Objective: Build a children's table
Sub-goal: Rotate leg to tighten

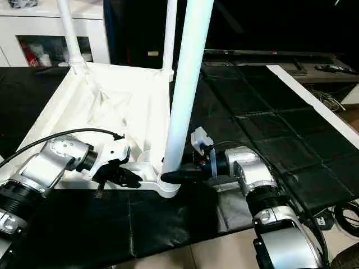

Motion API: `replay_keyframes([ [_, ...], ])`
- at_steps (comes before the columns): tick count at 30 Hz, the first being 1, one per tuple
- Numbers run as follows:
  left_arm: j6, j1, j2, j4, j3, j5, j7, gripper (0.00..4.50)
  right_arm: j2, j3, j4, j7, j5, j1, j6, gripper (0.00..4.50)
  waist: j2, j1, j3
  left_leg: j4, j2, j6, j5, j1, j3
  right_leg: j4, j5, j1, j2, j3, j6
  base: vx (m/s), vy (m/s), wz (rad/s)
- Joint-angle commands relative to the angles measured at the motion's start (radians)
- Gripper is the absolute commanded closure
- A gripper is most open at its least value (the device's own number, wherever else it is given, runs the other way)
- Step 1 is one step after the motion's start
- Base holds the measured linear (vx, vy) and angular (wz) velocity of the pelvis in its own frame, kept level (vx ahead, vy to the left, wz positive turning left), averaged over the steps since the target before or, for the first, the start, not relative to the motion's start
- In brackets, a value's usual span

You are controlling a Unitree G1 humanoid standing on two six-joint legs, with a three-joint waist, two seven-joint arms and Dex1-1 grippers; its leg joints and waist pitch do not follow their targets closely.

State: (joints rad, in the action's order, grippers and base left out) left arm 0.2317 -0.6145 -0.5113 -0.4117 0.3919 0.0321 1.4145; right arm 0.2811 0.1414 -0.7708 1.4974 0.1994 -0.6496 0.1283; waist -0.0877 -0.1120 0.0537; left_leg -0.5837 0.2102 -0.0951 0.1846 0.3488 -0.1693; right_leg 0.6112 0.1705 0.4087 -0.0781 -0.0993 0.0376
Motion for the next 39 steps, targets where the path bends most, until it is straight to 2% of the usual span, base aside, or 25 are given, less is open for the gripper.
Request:
replay_keyframes([
  [1, -0.017, -0.001, 0.012, 0.005, 0.043, -0.007, 0.048, 4.50, 0.003, -0.007, -0.011, 0.007, 0.013, -0.025, 0.003, 2.16, 0.031, 0.004, -0.067, 0.067, 0.033, 0.006, 0.191, -0.005, 0.000, -0.064, 0.208, -0.060, -0.070, 0.057, 0.206, 0.000, 0.000, 0.00],
  [6, 0.000, -0.005, 0.018, -0.005, 0.038, -0.002, 0.030, 4.50, -0.010, -0.013, 0.010, -0.011, 0.020, -0.006, 0.017, 2.33, 0.030, 0.005, -0.065, 0.068, 0.032, 0.002, 0.204, -0.005, 0.000, -0.067, 0.227, -0.059, -0.069, 0.057, 0.202, 0.000, 0.000, 0.00],
  [9, 0.051, -0.003, 0.055, -0.022, 0.010, 0.001, -0.058, 4.50, -0.030, -0.019, 0.025, -0.137, -0.008, 0.018, 0.039, 2.36, 0.029, 0.006, -0.061, 0.071, 0.032, -0.004, 0.225, -0.006, 0.002, -0.072, 0.270, -0.057, -0.070, 0.057, 0.188, 0.000, 0.000, 0.00],
  [10, 0.077, -0.004, 0.091, -0.039, -0.014, 0.000, -0.131, 4.50, -0.050, -0.029, 0.026, -0.230, -0.024, 0.026, 0.046, 2.37, 0.032, 0.009, -0.059, 0.072, 0.030, -0.010, 0.248, -0.008, 0.003, -0.079, 0.319, -0.055, -0.071, 0.056, 0.175, 0.000, 0.000, 0.00],
  [11, 0.078, -0.004, 0.093, -0.040, -0.014, 0.000, -0.133, 4.50, -0.051, -0.029, 0.026, -0.232, -0.025, 0.026, 0.046, 2.37, 0.031, 0.012, -0.056, 0.073, 0.029, -0.015, 0.262, -0.010, 0.003, -0.083, 0.349, -0.052, -0.071, 0.057, 0.166, 0.000, 0.000, 0.00],
  [12, 0.125, -0.007, 0.146, -0.057, -0.048, -0.009, -0.224, 4.50, -0.087, -0.047, 0.031, -0.356, -0.036, 0.032, 0.071, 2.38, 0.027, 0.014, -0.054, 0.071, 0.025, -0.022, 0.294, -0.013, 0.007, -0.092, 0.438, -0.053, -0.073, 0.053, 0.139, 0.000, 0.000, 0.00],
  [13, 0.137, -0.008, 0.159, -0.060, -0.056, -0.012, -0.243, 4.50, -0.096, -0.052, 0.033, -0.384, -0.037, 0.033, 0.079, 2.38, 0.027, 0.015, -0.052, 0.072, 0.023, -0.025, 0.304, -0.014, 0.007, -0.096, 0.475, -0.051, -0.073, 0.053, 0.123, 0.000, 0.000, 0.00],
  [14, 0.164, -0.014, 0.188, -0.068, -0.074, -0.020, -0.286, 4.50, -0.119, -0.064, 0.038, -0.447, -0.038, 0.033, 0.102, 2.40, 0.028, 0.025, -0.049, 0.068, 0.018, -0.029, 0.353, -0.027, 0.012, -0.115, 0.599, -0.042, -0.076, 0.044, 0.077, 0.000, 0.000, 0.00],
  [16, 0.189, -0.026, 0.220, -0.081, -0.092, -0.026, -0.330, 4.50, -0.149, -0.078, 0.044, -0.520, -0.039, 0.029, 0.133, 2.43, 0.024, 0.034, -0.050, 0.069, 0.015, -0.025, 0.351, -0.018, 0.016, -0.121, 0.636, -0.049, -0.075, 0.038, 0.050, 0.000, 0.000, 0.00],
  [17, 0.222, -0.057, 0.278, -0.117, -0.122, -0.031, -0.419, 4.50, -0.200, -0.095, 0.041, -0.637, -0.044, 0.014, 0.162, 2.43, 0.026, 0.046, -0.053, 0.071, 0.014, -0.027, 0.337, -0.010, 0.020, -0.125, 0.640, -0.052, -0.074, 0.033, 0.028, 0.000, 0.000, 0.00],
  [19, 0.235, -0.073, 0.306, -0.135, -0.139, -0.034, -0.463, 4.50, -0.223, -0.101, 0.037, -0.686, -0.049, 0.006, 0.169, 2.43, 0.027, 0.053, -0.053, 0.069, 0.013, -0.027, 0.343, -0.013, 0.023, -0.129, 0.641, -0.049, -0.075, 0.029, 0.026, 0.000, 0.000, 0.00],
  [20, 0.253, -0.103, 0.358, -0.167, -0.168, -0.042, -0.539, 4.50, -0.262, -0.108, 0.023, -0.778, -0.060, -0.014, 0.174, 2.44, 0.027, 0.060, -0.056, 0.069, 0.013, -0.020, 0.337, -0.011, 0.022, -0.127, 0.609, -0.050, -0.073, 0.029, 0.033, 0.000, 0.000, 0.00],
  [21, 0.255, -0.108, 0.367, -0.173, -0.173, -0.044, -0.551, 4.50, -0.268, -0.109, 0.019, -0.794, -0.063, -0.019, 0.174, 2.44, 0.032, 0.061, -0.057, 0.070, 0.014, -0.017, 0.329, -0.012, 0.022, -0.129, 0.580, -0.050, -0.072, 0.028, 0.045, 0.000, 0.000, 0.00],
  [22, 0.255, -0.131, 0.407, -0.196, -0.191, -0.051, -0.606, 4.50, -0.294, -0.116, -0.008, -0.870, -0.071, -0.046, 0.176, 2.44, 0.030, 0.062, -0.058, 0.071, 0.014, -0.012, 0.325, -0.010, 0.023, -0.126, 0.552, -0.051, -0.072, 0.027, 0.055, 0.000, 0.000, 0.00],
  [24, 0.255, -0.140, 0.425, -0.203, -0.198, -0.050, -0.632, 4.50, -0.308, -0.120, -0.020, -0.907, -0.075, -0.059, 0.180, 2.44, 0.032, 0.061, -0.057, 0.070, 0.014, -0.005, 0.325, -0.015, 0.020, -0.126, 0.527, -0.045, -0.072, 0.030, 0.071, 0.000, 0.000, 0.00],
  [26, 0.258, -0.145, 0.440, -0.204, -0.204, -0.045, -0.653, 4.50, -0.318, -0.121, -0.025, -0.937, -0.084, -0.068, 0.169, 2.44, 0.032, 0.059, -0.058, 0.072, 0.016, 0.003, 0.306, -0.011, 0.019, -0.121, 0.481, -0.049, -0.073, 0.035, 0.086, 0.000, 0.000, 0.00],
  [27, 0.260, -0.143, 0.441, -0.199, -0.201, -0.037, -0.651, 4.50, -0.318, -0.120, -0.023, -0.940, -0.089, -0.066, 0.149, 2.44, 0.027, 0.057, -0.060, 0.072, 0.019, 0.008, 0.285, -0.009, 0.016, -0.113, 0.435, -0.049, -0.073, 0.039, 0.098, 0.000, 0.000, 0.00],
  [28, 0.259, -0.138, 0.437, -0.193, -0.195, -0.031, -0.646, 4.50, -0.321, -0.127, -0.021, -0.942, -0.082, -0.063, 0.137, 2.12, 0.027, 0.055, -0.062, 0.073, 0.020, 0.012, 0.259, -0.006, 0.015, -0.105, 0.383, -0.052, -0.073, 0.043, 0.116, 0.000, 0.000, 0.00],
  [31, 0.265, -0.127, 0.424, -0.181, -0.191, -0.014, -0.638, 4.50, -0.326, -0.136, 0.018, -0.937, -0.082, -0.045, 0.147, 1.75, 0.027, 0.054, -0.064, 0.071, 0.020, 0.024, 0.227, -0.003, 0.011, -0.097, 0.337, -0.054, -0.070, 0.046, 0.134, 0.000, 0.000, 0.00],
  [33, 0.257, -0.124, 0.414, -0.185, -0.186, -0.005, -0.635, 4.50, -0.326, -0.135, 0.036, -0.935, -0.080, -0.036, 0.160, 1.51, 0.026, 0.051, -0.071, 0.069, 0.020, 0.032, 0.162, 0.003, 0.009, -0.086, 0.256, -0.063, -0.071, 0.049, 0.152, 0.000, 0.000, 0.00],
  [35, 0.249, -0.117, 0.397, -0.181, -0.178, -0.001, -0.617, 4.50, -0.319, -0.135, 0.055, -0.917, -0.072, -0.025, 0.158, 1.36, 0.027, 0.047, -0.072, 0.067, 0.020, 0.052, 0.098, 0.005, 0.005, -0.075, 0.152, -0.067, -0.070, 0.051, 0.182, 0.000, 0.000, 0.00],
  [37, 0.208, -0.104, 0.359, -0.173, -0.157, 0.007, -0.575, 4.50, -0.284, -0.104, 0.074, -0.855, -0.081, -0.005, 0.155, 1.28, 0.028, 0.047, -0.070, 0.069, 0.022, 0.054, 0.104, 0.004, 0.004, -0.075, 0.154, -0.066, -0.070, 0.050, 0.186, 0.000, 0.000, 0.00],
  [39, 0.183, -0.099, 0.344, -0.170, -0.148, 0.013, -0.557, 4.50, -0.267, -0.092, 0.078, -0.830, -0.086, 0.005, 0.150, 1.00, 0.028, 0.047, -0.068, 0.070, 0.022, 0.053, 0.125, 0.003, 0.003, -0.080, 0.182, -0.066, -0.070, 0.050, 0.180, 0.000, 0.000, 0.00],
])
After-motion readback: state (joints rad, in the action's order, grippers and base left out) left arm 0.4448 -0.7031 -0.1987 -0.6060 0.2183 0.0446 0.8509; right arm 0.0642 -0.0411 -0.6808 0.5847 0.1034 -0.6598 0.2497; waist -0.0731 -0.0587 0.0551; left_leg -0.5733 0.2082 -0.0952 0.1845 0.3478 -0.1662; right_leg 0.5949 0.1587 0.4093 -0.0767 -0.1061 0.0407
